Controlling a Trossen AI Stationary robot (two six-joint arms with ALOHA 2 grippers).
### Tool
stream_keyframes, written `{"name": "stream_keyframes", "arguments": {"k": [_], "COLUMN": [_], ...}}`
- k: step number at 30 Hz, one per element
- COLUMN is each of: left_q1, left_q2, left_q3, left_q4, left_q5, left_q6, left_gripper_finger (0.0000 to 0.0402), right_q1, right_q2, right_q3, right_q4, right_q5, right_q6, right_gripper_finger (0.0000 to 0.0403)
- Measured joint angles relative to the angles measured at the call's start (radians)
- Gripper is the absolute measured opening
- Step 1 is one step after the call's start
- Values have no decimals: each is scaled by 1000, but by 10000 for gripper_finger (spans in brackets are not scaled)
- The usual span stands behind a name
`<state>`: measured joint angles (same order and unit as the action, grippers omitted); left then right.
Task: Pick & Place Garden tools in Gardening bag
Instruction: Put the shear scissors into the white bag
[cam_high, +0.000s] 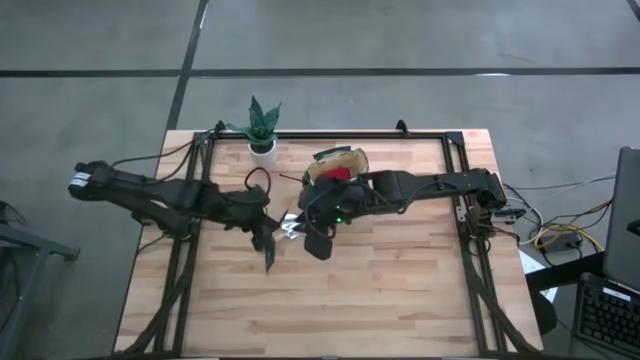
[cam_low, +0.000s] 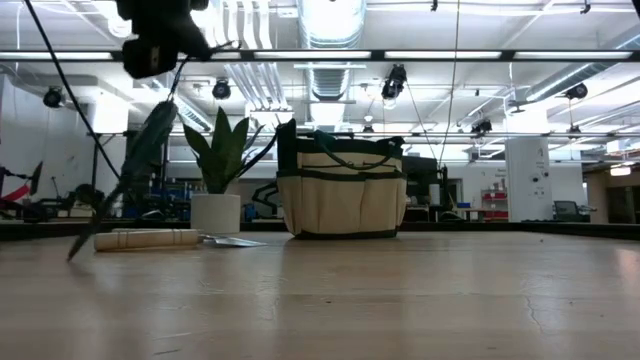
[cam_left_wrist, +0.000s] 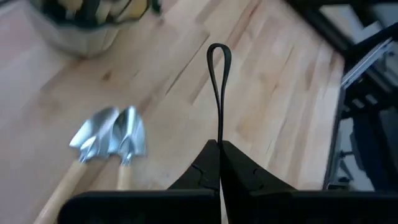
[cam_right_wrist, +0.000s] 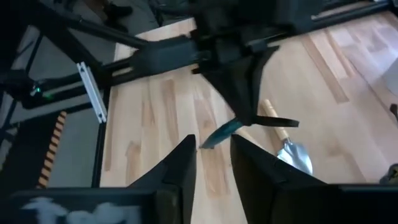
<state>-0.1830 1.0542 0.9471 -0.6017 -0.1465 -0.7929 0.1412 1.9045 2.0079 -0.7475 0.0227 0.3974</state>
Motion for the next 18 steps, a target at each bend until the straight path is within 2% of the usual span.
{"name": "stream_keyframes", "arguments": {"k": [11, 18], "left_q1": [-59, -71], "left_q2": [0, 0], "left_q3": [64, 102], "left_q4": [74, 99], "left_q5": [-145, -193], "left_q6": [6, 18], "left_gripper_finger": [0, 0], "right_q1": [-42, -49], "right_q2": [0, 0], "right_q3": [-2, -2], "right_q4": [-3, 28], "right_q5": [-2, 3], "right_q6": [123, 127], "right_gripper_finger": [199, 225]}}
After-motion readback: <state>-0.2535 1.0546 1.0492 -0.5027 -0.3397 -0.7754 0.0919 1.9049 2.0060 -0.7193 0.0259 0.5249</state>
